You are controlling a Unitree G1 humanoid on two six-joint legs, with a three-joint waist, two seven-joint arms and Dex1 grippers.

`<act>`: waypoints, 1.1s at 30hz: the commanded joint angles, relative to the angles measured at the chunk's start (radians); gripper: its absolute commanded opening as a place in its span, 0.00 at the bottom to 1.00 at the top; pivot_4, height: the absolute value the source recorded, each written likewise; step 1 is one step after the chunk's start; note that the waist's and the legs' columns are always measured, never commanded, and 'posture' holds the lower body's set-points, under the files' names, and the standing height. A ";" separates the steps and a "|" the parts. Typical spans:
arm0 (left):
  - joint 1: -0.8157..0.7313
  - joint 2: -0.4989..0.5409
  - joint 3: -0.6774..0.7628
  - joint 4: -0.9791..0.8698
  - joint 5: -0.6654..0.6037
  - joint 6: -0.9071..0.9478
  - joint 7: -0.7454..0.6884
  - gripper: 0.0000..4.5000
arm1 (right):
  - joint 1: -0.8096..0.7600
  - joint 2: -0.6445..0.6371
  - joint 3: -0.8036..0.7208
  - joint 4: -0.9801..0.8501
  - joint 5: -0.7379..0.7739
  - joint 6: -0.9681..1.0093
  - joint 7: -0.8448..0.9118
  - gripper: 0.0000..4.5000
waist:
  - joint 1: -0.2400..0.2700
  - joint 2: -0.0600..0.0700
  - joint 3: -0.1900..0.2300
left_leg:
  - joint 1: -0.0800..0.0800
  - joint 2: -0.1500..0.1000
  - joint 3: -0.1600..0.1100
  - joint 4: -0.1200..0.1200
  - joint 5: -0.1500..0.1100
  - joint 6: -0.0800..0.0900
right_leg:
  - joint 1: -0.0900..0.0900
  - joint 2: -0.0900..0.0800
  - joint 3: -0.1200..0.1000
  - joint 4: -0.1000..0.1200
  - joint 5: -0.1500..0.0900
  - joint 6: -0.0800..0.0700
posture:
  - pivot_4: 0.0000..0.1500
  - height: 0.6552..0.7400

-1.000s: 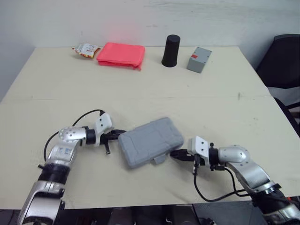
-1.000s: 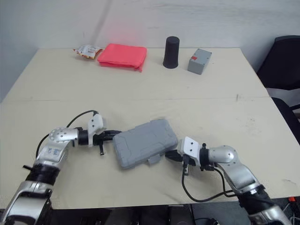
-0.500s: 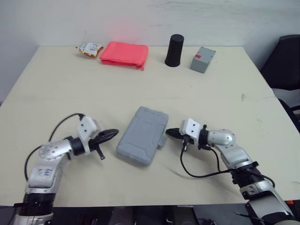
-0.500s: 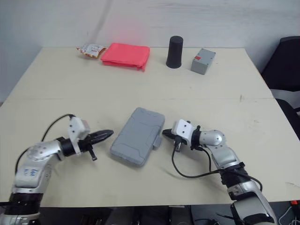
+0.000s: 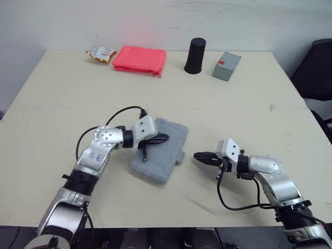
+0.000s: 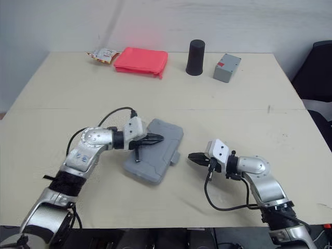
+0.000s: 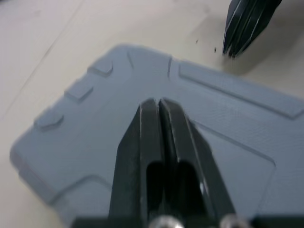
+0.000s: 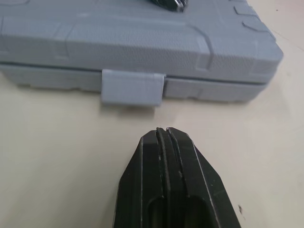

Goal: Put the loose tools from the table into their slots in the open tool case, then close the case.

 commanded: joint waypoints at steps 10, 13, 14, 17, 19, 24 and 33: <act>0.119 -0.040 -0.077 0.025 0.036 0.095 -0.072 0.01 | 0.032 0.055 0.046 -0.050 -0.074 -0.026 -0.078 0.00 | 0.000 0.005 -0.009 | 0.002 0.000 -0.004 0.000 0.000 0.001 | 0.005 -0.003 0.000 0.000 0.000 0.000 | 1.00 1.00; 0.124 -0.034 -0.081 0.026 0.062 0.080 -0.060 0.01 | 0.016 0.072 0.050 -0.032 -0.072 -0.015 -0.081 0.00 | 0.000 0.005 -0.009 | 0.003 0.000 -0.006 0.000 0.000 0.001 | 0.008 -0.003 0.000 -0.001 0.000 0.000 | 1.00 1.00; 0.123 -0.034 -0.081 0.033 0.073 0.072 -0.050 0.01 | 0.012 0.079 0.051 -0.024 -0.070 -0.013 -0.082 0.00 | 0.000 0.005 -0.009 | 0.003 0.000 -0.007 0.000 -0.001 0.001 | 0.009 -0.003 0.000 -0.002 0.000 0.000 | 1.00 1.00; 0.135 -0.032 -0.083 0.040 0.080 0.067 -0.051 0.01 | -0.006 0.093 0.064 0.005 -0.082 -0.026 -0.072 0.00 | -0.001 0.005 -0.010 | 0.006 0.000 -0.009 0.000 -0.001 0.001 | 0.013 -0.003 0.001 -0.004 0.000 0.000 | 1.00 1.00; 0.144 -0.033 -0.082 0.040 0.082 0.069 -0.048 0.01 | -0.019 0.100 0.069 0.012 -0.085 -0.026 -0.068 0.00 | -0.002 0.006 -0.010 | 0.006 0.000 -0.009 0.000 -0.001 0.001 | 0.014 -0.003 0.000 -0.006 0.000 0.000 | 1.00 1.00; 0.161 -0.037 -0.079 0.045 0.084 0.075 -0.031 0.01 | -0.042 0.104 0.103 0.026 -0.089 -0.005 -0.036 0.00 | -0.003 0.009 -0.013 | 0.010 0.000 -0.009 -0.001 -0.002 0.000 | 0.017 -0.003 0.001 -0.007 0.000 -0.001 | 1.00 1.00; 0.230 -0.039 -0.086 -0.011 0.065 0.155 -0.038 0.01 | -0.120 0.132 0.151 0.080 -0.107 0.017 0.019 0.00 | -0.014 0.013 -0.022 | 0.016 0.002 -0.008 -0.004 -0.005 -0.002 | 0.019 -0.003 0.003 -0.006 -0.002 -0.003 | 1.00 1.00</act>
